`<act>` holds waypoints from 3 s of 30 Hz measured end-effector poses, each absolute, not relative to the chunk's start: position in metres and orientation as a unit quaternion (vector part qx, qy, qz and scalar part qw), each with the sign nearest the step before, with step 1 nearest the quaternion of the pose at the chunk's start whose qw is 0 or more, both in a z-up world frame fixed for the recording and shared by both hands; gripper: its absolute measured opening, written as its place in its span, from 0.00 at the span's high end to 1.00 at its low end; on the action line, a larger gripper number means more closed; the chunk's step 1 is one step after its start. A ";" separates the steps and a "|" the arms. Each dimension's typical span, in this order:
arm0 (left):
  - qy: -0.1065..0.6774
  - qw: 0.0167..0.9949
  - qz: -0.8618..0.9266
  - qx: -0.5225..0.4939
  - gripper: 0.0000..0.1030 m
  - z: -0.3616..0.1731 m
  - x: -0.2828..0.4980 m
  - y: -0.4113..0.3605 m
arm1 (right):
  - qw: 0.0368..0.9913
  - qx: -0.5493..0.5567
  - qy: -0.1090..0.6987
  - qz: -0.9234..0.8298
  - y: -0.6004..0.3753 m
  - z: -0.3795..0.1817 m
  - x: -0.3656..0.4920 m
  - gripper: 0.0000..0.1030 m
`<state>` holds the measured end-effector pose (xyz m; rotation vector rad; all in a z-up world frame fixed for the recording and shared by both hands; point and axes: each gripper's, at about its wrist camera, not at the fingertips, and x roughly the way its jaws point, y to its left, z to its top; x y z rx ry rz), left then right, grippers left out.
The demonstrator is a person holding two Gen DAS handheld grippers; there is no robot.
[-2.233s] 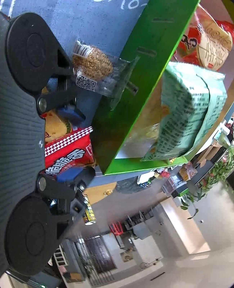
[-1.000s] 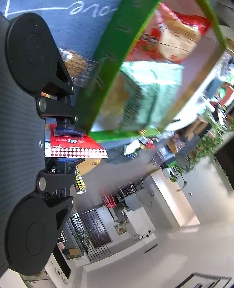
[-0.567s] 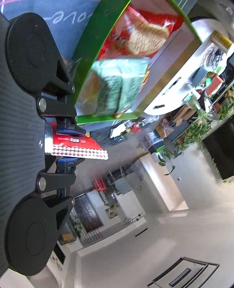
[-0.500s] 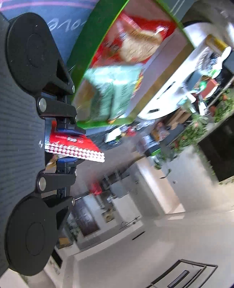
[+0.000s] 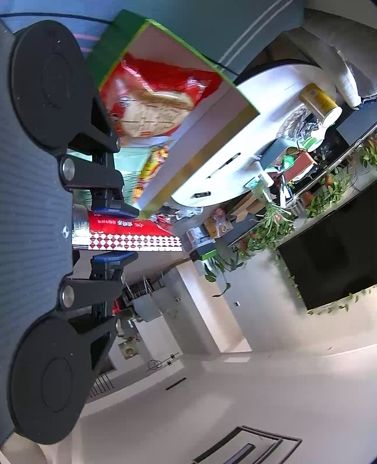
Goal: Organize snacks
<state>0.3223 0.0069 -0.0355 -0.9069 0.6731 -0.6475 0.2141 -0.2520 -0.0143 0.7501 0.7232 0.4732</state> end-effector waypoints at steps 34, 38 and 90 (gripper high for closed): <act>0.351 0.830 -0.193 -0.388 0.21 -0.031 0.395 0.043 | 0.882 0.270 0.364 0.132 -0.246 0.000 0.266 0.12; 0.356 0.828 -0.199 -0.385 0.20 -0.027 0.362 0.051 | 0.887 0.258 0.359 0.135 -0.243 0.010 0.238 0.09; 0.399 0.898 -0.182 -0.042 0.18 -0.090 0.118 0.037 | 0.918 -0.062 0.333 0.204 -0.158 -0.079 0.036 0.17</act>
